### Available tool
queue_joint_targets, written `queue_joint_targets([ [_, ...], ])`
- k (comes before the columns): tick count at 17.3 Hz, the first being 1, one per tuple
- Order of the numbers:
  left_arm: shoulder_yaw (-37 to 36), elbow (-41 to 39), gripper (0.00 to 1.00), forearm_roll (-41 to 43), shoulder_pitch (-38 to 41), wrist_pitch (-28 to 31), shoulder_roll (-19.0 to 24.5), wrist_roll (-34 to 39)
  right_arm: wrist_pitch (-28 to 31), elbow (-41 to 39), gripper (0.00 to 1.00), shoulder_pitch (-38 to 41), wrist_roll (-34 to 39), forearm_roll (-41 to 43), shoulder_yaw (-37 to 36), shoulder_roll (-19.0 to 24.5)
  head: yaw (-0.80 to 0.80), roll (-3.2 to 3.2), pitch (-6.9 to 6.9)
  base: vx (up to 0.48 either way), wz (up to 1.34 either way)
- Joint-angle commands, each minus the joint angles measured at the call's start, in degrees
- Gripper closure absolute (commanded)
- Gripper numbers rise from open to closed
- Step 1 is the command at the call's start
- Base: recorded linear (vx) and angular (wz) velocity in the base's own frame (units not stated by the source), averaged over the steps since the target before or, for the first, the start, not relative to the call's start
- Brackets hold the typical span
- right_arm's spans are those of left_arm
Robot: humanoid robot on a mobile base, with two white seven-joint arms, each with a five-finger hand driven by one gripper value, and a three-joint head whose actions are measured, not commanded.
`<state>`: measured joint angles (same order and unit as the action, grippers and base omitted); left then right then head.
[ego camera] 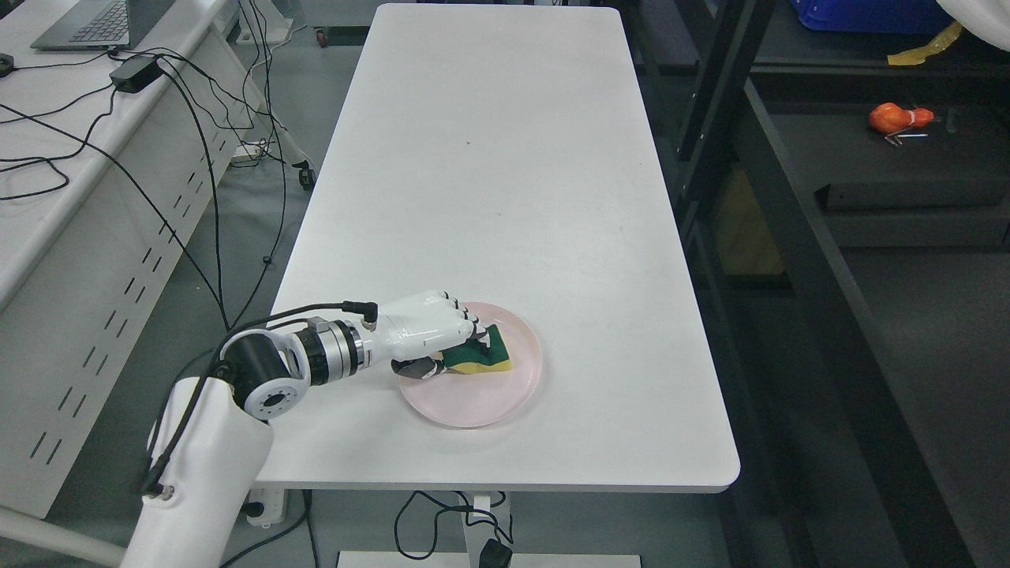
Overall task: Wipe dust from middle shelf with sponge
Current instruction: 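Lift the sponge off the plate with the left hand, then hold the sponge in the left hand while turning toward the metal shelf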
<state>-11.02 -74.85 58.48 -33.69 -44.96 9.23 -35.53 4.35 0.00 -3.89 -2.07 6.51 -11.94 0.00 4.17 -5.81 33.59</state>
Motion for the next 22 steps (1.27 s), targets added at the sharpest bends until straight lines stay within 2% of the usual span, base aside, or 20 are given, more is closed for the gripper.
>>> queue_joint_targets([
  [1,3.46,2.16,1.00,-4.94,0.20,-0.04,-0.79,-0.06,0.04,-1.00,0.00,0.03,-0.04,0.00,-0.01,-1.00,0.00,0.00,0.00,0.000,0.00],
  [4,6.27,3.57,1.00,-7.41,0.20,-0.04,-1.40,0.02,0.04,-1.00,0.00,0.03,-0.04,0.00,-0.01,-1.00,0.00,0.00,0.00,0.000,0.00],
  [6,10.04,4.10,1.00,-19.22,0.20,-0.04,-4.29,-0.15,0.04,-1.00,0.00,-0.06,-0.04,0.00,0.07,-1.00,0.00,0.00,0.00,0.000,0.00],
  [9,12.43,4.10,1.00,-47.05,0.90,-0.04,-7.72,-0.07,0.04,-1.00,0.00,0.03,-0.04,0.00,-0.01,-1.00,0.00,0.00,0.00,0.000,0.00],
  [10,12.95,4.10,1.00,-53.67,2.12,0.28,-8.23,0.11,0.04,-1.00,0.00,0.03,-0.04,0.00,-0.01,-1.00,0.00,0.00,0.00,0.000,0.00],
  [11,14.35,3.67,1.00,-57.04,3.79,3.36,-8.23,0.37,0.04,-1.00,0.00,0.03,-0.04,0.00,0.07,-1.00,0.00,0.00,0.00,0.000,0.00],
  [12,17.06,3.40,1.00,-59.51,5.81,7.48,-8.23,2.90,0.04,-1.00,0.00,0.03,-0.04,0.00,-0.01,-1.00,0.00,0.00,0.00,0.000,0.00],
  [13,18.30,3.40,1.00,-61.80,6.87,11.17,-8.23,8.93,0.04,-1.00,0.00,0.03,-0.04,0.00,-0.01,-1.00,0.00,0.00,0.00,0.000,0.00],
  [14,18.66,3.31,1.00,-63.39,7.84,13.47,-8.23,15.43,0.04,-1.00,0.00,0.03,-0.04,0.00,0.07,-1.00,0.00,0.00,0.00,0.000,0.00],
  [15,18.41,3.14,1.00,-63.93,9.42,14.80,-8.23,26.19,0.04,-1.00,0.00,0.03,-0.04,0.00,-0.01,-1.00,0.00,0.00,0.00,0.000,0.00],
  [16,17.53,1.57,1.00,-64.02,12.48,15.34,-8.23,32.31,0.04,-1.00,0.00,0.03,-0.04,0.00,-0.01,-1.00,0.00,0.00,0.00,0.012,0.01],
  [20,13.67,-8.88,1.00,-65.77,25.23,16.04,-8.23,33.25,0.04,-1.00,0.00,0.03,-0.04,0.00,-0.01,-1.00,0.00,0.00,0.00,-0.012,-0.01],
  [21,13.31,-11.78,1.00,-67.78,26.91,17.87,-8.23,33.25,0.04,-1.00,0.00,0.03,-0.04,0.00,-0.01,-1.00,0.00,0.00,0.00,-0.056,-0.04],
  [22,14.09,-15.03,1.00,-70.84,27.44,23.98,-8.23,33.68,0.04,-1.00,0.00,0.03,-0.04,0.00,0.07,-1.00,0.00,0.00,0.00,-0.056,-0.04],
])
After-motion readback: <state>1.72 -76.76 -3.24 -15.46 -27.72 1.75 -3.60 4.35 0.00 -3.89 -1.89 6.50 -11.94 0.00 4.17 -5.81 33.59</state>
